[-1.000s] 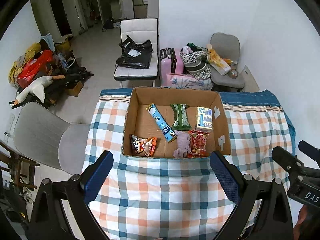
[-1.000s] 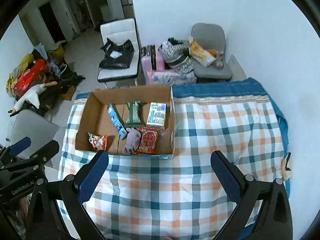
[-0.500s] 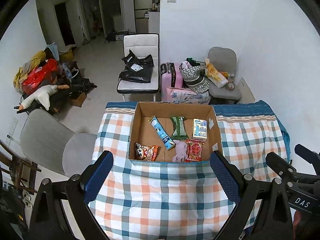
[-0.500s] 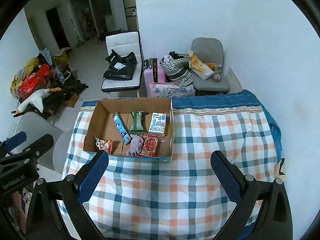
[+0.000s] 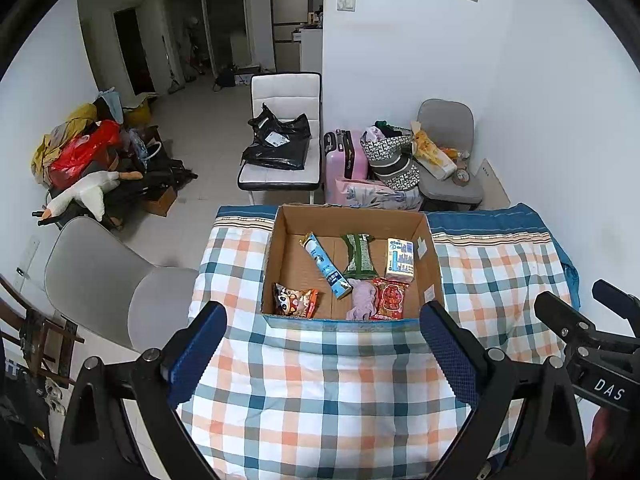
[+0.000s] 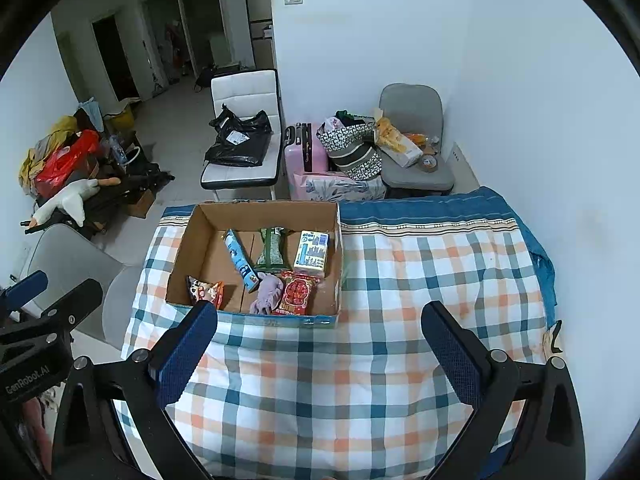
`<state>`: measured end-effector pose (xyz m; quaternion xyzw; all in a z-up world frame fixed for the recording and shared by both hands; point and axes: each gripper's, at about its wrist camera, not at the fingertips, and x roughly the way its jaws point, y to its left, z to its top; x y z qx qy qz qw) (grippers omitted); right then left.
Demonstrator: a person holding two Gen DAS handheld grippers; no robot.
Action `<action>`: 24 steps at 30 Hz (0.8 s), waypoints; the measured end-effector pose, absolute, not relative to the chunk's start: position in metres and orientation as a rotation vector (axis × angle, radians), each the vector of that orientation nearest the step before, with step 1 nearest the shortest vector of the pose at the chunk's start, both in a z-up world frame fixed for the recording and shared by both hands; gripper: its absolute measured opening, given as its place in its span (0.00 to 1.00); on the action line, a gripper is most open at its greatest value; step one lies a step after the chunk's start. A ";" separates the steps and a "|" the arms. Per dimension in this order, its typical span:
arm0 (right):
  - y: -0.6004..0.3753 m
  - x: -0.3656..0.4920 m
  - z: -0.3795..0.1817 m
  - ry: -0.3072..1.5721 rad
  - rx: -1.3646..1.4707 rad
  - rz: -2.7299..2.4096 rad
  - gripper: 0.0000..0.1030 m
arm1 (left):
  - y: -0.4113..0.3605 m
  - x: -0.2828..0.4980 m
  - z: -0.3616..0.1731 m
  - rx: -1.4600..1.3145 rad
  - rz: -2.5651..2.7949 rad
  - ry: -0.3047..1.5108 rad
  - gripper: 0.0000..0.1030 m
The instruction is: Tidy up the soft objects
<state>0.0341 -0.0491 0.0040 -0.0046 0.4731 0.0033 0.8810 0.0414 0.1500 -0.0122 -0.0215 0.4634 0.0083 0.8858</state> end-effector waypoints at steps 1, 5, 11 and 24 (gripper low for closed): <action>-0.049 0.034 0.004 0.986 -0.008 0.007 1.00 | 0.150 0.042 -0.013 -0.044 0.018 0.965 0.96; -0.051 0.033 0.008 0.988 -0.006 0.000 1.00 | 0.151 0.041 -0.013 -0.042 0.017 0.964 0.96; -0.052 0.033 0.009 0.984 -0.010 0.000 1.00 | 0.150 0.036 -0.009 -0.043 0.017 0.967 0.96; -0.054 0.031 0.011 0.984 -0.008 -0.003 1.00 | 0.149 0.030 -0.006 -0.045 0.020 0.966 0.96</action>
